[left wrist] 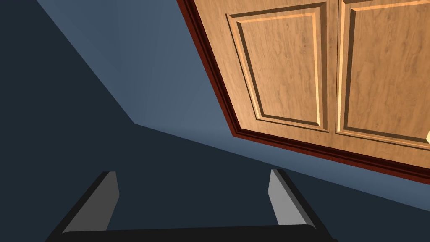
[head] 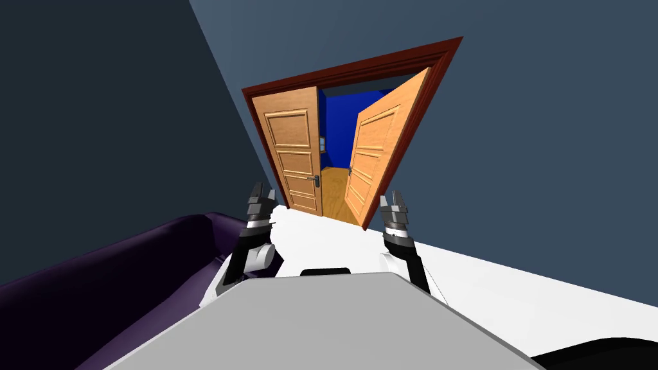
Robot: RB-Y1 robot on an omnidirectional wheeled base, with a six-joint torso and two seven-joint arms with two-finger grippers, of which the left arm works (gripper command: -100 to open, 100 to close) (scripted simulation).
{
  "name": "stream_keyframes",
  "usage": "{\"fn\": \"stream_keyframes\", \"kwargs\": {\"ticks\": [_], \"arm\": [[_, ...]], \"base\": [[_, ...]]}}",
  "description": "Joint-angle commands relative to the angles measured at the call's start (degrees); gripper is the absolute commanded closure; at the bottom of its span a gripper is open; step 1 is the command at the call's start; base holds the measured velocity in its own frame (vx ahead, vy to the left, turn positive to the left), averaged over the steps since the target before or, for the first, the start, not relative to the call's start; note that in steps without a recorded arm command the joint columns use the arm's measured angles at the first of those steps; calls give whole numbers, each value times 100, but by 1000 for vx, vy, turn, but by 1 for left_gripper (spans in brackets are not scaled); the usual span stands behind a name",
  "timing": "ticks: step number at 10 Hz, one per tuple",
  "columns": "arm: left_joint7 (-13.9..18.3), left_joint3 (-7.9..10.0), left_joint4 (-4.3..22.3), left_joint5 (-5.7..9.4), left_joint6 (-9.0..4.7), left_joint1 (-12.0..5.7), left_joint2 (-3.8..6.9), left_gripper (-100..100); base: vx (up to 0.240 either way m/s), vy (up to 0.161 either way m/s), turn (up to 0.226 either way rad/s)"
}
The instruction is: Push the door open
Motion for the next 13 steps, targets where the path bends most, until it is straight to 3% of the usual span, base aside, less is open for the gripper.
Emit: {"fn": "stream_keyframes", "kwargs": {"ticks": [1, 4, 5, 7, 8, 11, 12, 13], "arm": [[-7, -50, 286, 21, -37, -136, 10, -100], [8, -102, 830, 91, -34, -450, 61, -100], [8, -102, 858, 91, -34, -450, 61, -100], [18, -140, 1227, 140, -32, -673, 92, -100], [18, -140, 1255, 140, -32, -673, 92, -100], [35, -199, 1841, 219, -29, -1031, 134, -100], [35, -199, 1894, 219, -29, -1031, 134, -100], [41, -220, 2114, 247, -27, -1156, 145, -100]], "base": [[81, 51, -33], [96, 52, -35], [59, 36, -9], [72, 27, -32], [53, 27, -12], [69, 53, -35], [63, 42, -21], [67, 32, -19]]}}
